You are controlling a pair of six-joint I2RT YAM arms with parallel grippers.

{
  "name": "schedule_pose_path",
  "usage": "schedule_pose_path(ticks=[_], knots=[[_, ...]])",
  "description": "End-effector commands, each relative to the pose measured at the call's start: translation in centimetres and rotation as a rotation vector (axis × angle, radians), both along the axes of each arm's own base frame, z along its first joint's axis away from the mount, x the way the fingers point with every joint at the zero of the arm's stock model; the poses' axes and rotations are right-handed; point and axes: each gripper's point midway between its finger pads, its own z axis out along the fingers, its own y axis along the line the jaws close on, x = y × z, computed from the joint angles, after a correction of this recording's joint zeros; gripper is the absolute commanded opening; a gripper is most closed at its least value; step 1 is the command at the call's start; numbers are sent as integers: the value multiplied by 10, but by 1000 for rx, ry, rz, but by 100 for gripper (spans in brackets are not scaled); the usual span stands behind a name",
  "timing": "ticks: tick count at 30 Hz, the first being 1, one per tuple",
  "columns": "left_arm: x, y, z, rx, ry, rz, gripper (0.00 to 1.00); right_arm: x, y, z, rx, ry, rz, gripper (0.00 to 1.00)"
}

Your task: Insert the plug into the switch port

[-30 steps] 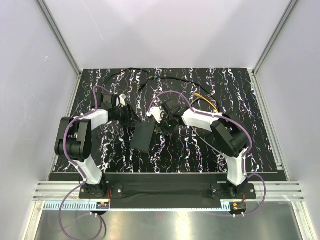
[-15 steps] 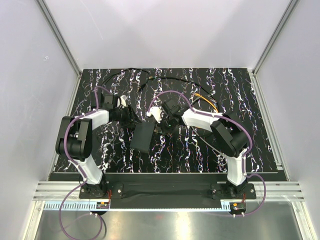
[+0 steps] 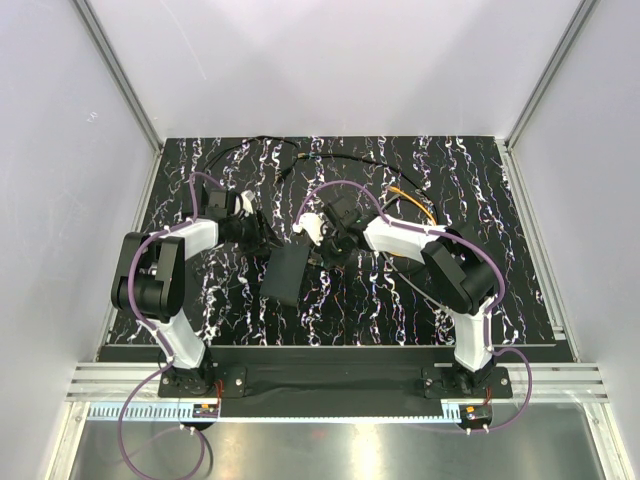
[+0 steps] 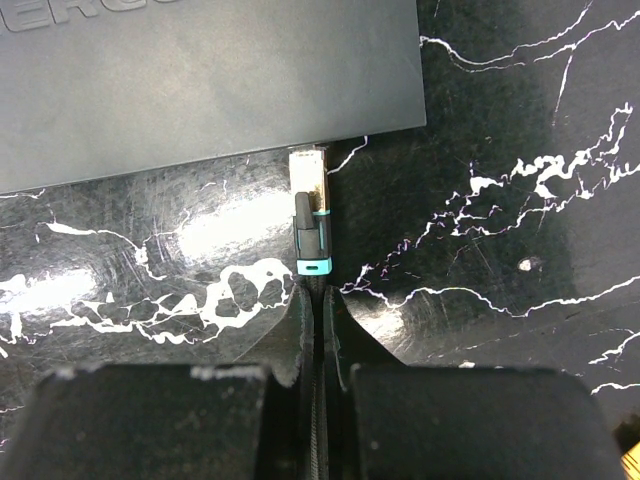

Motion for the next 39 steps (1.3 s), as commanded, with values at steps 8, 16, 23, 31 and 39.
schedule_pose_path(ticks=[8,16,23,31,39], knots=[[4,-5,2,5,-27,-25,51,21,11,30,62,-87,0,0],[4,-7,1,-1,-28,-28,51,33,10,35,71,-97,-14,0],[5,-9,0,-5,-21,-36,51,27,13,32,80,-61,0,0],[5,-11,0,-6,-20,-38,51,11,10,16,64,17,15,0],[4,-13,0,-6,-23,-44,51,11,12,13,64,22,13,0]])
